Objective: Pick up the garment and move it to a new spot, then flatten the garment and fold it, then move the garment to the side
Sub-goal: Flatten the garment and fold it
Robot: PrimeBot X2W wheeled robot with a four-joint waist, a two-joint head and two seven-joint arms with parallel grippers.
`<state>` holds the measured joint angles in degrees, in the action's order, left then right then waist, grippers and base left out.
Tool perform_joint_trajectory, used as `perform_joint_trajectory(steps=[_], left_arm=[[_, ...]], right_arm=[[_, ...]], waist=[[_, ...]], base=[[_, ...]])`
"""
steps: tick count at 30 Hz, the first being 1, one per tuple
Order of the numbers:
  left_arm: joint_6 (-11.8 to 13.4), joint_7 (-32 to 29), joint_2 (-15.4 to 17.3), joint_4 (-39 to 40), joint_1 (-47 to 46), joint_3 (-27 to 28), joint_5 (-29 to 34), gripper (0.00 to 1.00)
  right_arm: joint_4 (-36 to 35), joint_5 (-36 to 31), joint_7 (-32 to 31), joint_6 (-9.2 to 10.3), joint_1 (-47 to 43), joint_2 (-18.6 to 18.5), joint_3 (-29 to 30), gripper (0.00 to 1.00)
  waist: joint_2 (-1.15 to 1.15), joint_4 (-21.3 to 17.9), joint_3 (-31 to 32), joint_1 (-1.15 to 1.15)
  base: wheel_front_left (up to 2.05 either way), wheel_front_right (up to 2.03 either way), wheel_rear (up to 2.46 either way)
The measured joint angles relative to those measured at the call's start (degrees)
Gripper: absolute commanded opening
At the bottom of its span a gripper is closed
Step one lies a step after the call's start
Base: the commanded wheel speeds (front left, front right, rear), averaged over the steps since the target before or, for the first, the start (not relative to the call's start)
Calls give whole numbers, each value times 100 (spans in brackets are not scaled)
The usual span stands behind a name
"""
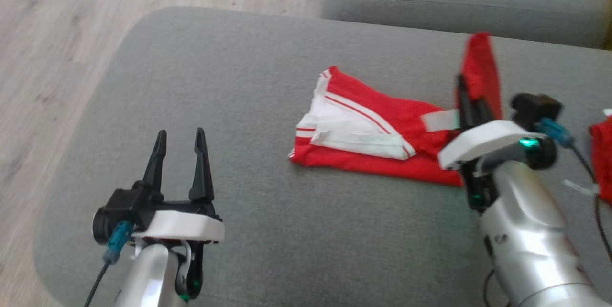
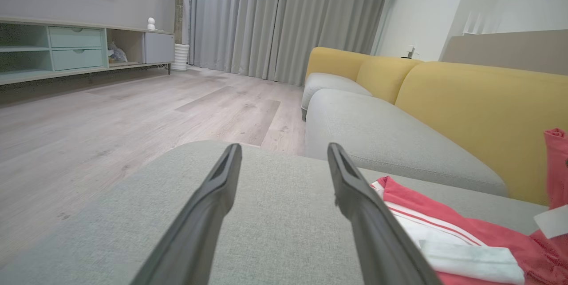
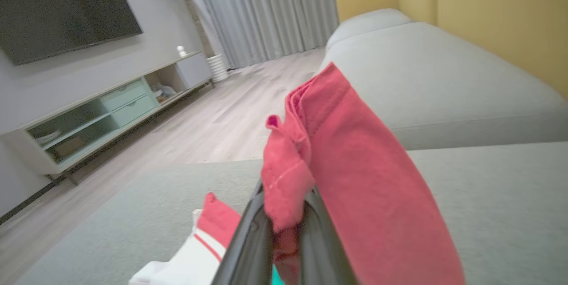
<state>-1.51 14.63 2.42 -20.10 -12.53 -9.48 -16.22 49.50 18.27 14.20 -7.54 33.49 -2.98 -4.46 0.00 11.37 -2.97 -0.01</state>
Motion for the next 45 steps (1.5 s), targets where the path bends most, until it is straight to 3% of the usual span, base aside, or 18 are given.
perform_joint_trajectory(steps=[4,8,18,27,28,29,38,42,45], left_arm=[[1,0,1,9,-24,-69,-47,100],[9,0,-1,-1,-119,-212,-97,100],[126,0,-1,-2,-301,-575,-357,100],[204,0,-1,-5,-370,-792,-452,100],[204,0,-1,-5,-370,-792,-452,100],[210,0,-1,-9,-370,-806,-502,100],[218,0,-1,-63,-372,-688,-405,100],[197,0,1,-78,-371,-534,-299,100],[189,0,4,-71,-370,-402,-229,100]], right_arm=[[-82,320,-27,0,102,-1,-803,0],[108,555,-60,0,312,-15,-1159,0],[1107,583,-49,0,711,-48,-1399,0],[1505,751,-7,0,775,-54,-1722,0],[1505,751,-7,0,775,-54,-1722,56],[1467,899,-7,0,771,-63,-1939,100],[744,1742,-134,0,728,-58,-3099,100],[698,1783,-46,0,750,-57,-3033,100],[710,1413,0,0,823,-56,-2662,100]], waist=[[0,209,-95,1],[0,434,-207,1],[0,1064,-465,2],[0,1461,-609,1],[0,1461,-609,1],[0,1482,-620,2],[0,1231,-540,1],[0,975,-467,1],[0,730,-412,1]], base=[[0,0,0],[0,0,0],[0,0,0],[0,0,0],[0,0,0],[0,0,0],[0,0,0],[0,0,0],[0,0,0]])
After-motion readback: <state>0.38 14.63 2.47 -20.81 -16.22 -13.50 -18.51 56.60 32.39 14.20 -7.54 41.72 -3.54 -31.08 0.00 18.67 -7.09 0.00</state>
